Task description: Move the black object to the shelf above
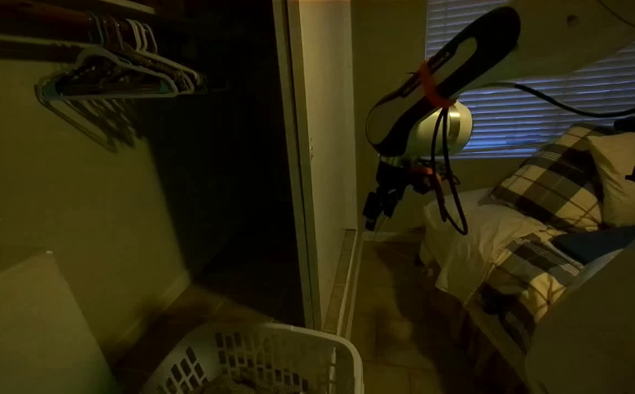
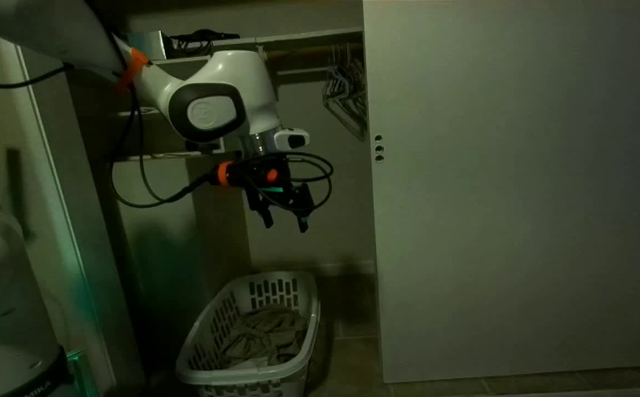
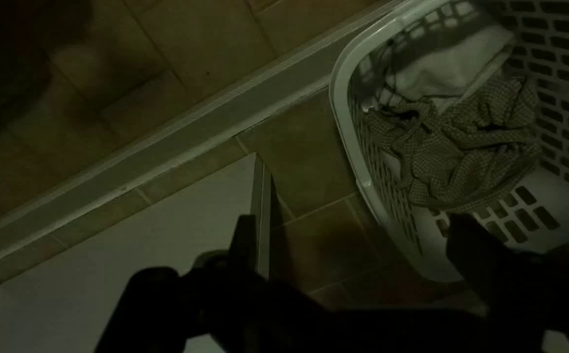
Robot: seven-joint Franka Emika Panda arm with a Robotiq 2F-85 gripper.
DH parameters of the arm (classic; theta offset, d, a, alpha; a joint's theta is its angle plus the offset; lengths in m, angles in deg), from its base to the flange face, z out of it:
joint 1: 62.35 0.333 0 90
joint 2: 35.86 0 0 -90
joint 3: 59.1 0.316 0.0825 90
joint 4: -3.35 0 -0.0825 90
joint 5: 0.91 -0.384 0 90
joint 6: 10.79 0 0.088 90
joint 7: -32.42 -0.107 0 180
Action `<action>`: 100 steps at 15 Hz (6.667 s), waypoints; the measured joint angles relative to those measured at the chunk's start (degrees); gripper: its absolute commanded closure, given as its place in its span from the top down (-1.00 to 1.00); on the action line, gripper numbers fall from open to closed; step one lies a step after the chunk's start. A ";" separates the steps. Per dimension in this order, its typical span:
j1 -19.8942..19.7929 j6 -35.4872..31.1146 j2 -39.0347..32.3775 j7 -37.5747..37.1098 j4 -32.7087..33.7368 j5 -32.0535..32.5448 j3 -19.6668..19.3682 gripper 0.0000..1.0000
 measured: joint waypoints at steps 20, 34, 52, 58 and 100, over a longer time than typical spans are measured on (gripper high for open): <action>16.72 3.04 6.39 3.46 13.28 0.02 18.79 1.00; 27.84 3.45 1.99 14.27 20.23 -7.66 20.05 1.00; 30.19 3.48 -18.82 33.37 43.89 -15.99 31.31 1.00; 28.56 3.53 -20.23 34.04 45.35 -16.08 32.77 1.00; 29.26 -3.55 -53.33 -5.25 79.58 -2.42 42.97 1.00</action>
